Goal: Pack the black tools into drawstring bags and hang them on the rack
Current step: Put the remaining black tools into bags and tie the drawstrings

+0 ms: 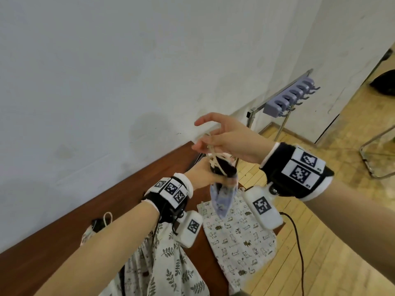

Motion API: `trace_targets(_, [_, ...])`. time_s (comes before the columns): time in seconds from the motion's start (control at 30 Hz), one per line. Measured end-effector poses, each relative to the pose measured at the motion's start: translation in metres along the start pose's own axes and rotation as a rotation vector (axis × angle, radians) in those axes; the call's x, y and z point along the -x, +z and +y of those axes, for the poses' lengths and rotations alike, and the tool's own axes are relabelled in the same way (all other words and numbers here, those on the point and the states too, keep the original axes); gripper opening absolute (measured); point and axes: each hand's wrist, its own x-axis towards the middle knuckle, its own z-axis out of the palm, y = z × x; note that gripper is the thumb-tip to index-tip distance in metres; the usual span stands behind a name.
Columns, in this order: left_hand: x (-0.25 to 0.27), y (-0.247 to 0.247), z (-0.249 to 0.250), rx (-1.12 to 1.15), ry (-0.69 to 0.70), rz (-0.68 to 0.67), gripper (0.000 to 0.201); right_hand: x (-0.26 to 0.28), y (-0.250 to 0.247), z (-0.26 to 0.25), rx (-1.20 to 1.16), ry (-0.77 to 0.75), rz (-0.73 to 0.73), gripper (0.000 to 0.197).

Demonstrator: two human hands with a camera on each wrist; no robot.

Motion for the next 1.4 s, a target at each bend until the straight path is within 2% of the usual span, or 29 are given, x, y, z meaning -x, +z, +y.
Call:
trace_targets(0.07, [-0.001,-0.003,0.004,0.147,-0.015,0.089,0.036,-0.005,0.002,-0.008,0.042,-0.030,-0.024,0.034])
trace_targets(0.17, [0.005,-0.010,0.008,0.368,-0.065,0.119,0.025,-0.006,-0.010,-0.020,0.143,-0.018,0.004,0.042])
trace_targets(0.3, [0.012,-0.021,-0.002,0.559,-0.065,0.021,0.022,0.006,-0.048,-0.012,0.347,0.070,0.054,0.036])
trace_targets(0.33, [0.014,-0.025,-0.006,0.645,-0.075,-0.009,0.019,0.010,-0.057,-0.003,0.401,0.101,0.077,0.046])
trace_targets(0.37, [0.019,-0.029,-0.007,0.722,-0.084,-0.027,0.020,0.015,-0.063,0.009,0.437,0.154,0.058,0.065])
trace_targets(0.43, [0.023,-0.034,-0.007,0.826,-0.123,-0.032,0.025,0.026,-0.057,0.039,0.436,0.276,-0.158,0.102])
trace_targets(0.47, [0.024,-0.035,-0.005,0.877,-0.123,-0.048,0.024,0.031,-0.047,0.056,0.418,0.320,-0.278,0.105])
trace_targets(0.5, [0.024,-0.034,-0.003,0.909,-0.126,-0.054,0.025,0.034,-0.036,0.074,0.400,0.335,-0.363,0.094])
trace_targets(0.53, [0.024,-0.033,-0.002,0.926,-0.133,-0.049,0.027,0.037,-0.024,0.088,0.400,0.341,-0.386,0.074])
trace_targets(0.6, [0.022,-0.029,-0.006,0.912,-0.194,-0.014,0.027,0.040,-0.006,0.108,0.324,0.351,-0.305,0.040])
trace_targets(0.67, [0.021,-0.026,-0.017,0.887,-0.265,-0.003,0.027,0.043,0.007,0.123,0.231,0.333,-0.186,0.030])
trace_targets(0.73, [0.016,-0.025,-0.033,0.879,-0.331,-0.013,0.023,0.041,0.015,0.144,0.189,0.385,0.001,0.020])
trace_targets(0.8, [0.015,-0.024,-0.050,0.805,-0.437,0.056,0.012,0.036,0.028,0.176,0.196,0.534,0.193,0.036])
trace_targets(0.87, [0.019,-0.025,-0.069,0.645,-0.575,0.133,0.008,0.030,0.041,0.211,0.216,0.654,0.284,0.042])
trace_targets(0.93, [0.026,-0.028,-0.094,0.493,-0.724,0.182,0.013,0.023,0.052,0.240,0.283,0.756,0.281,0.045])
trace_targets(1.0, [0.037,-0.029,-0.115,0.385,-0.851,0.177,0.041,0.021,0.069,0.262,0.363,0.850,0.165,0.045])
trace_targets(1.07, [0.045,-0.025,-0.130,0.315,-0.913,0.136,0.051,0.014,0.086,0.285,0.427,0.891,0.068,0.043])
trace_targets(1.13, [0.050,-0.023,-0.142,0.267,-0.934,0.145,0.038,0.005,0.099,0.304,0.541,0.910,0.017,0.040])
trace_targets(1.2, [0.054,-0.023,-0.152,0.191,-0.919,0.165,0.005,-0.011,0.106,0.322,0.590,0.869,0.039,0.030])
trace_targets(1.23, [0.056,-0.022,-0.155,0.160,-0.901,0.172,0.012,-0.019,0.109,0.330,0.607,0.843,0.028,0.017])
trace_targets(1.27, [0.059,-0.021,-0.157,0.132,-0.893,0.170,0.017,-0.028,0.110,0.342,0.622,0.839,0.006,0.022])
trace_targets(1.3, [0.063,-0.020,-0.159,0.112,-0.884,0.162,0.016,-0.033,0.112,0.347,0.668,0.825,-0.021,0.036])
trace_targets(1.37, [0.069,-0.019,-0.163,0.091,-0.866,0.141,0.004,-0.037,0.117,0.350,0.614,0.840,0.029,0.058])
trace_targets(1.4, [0.070,-0.019,-0.163,0.087,-0.849,0.139,0.002,-0.038,0.119,0.350,0.622,0.846,0.025,0.063])
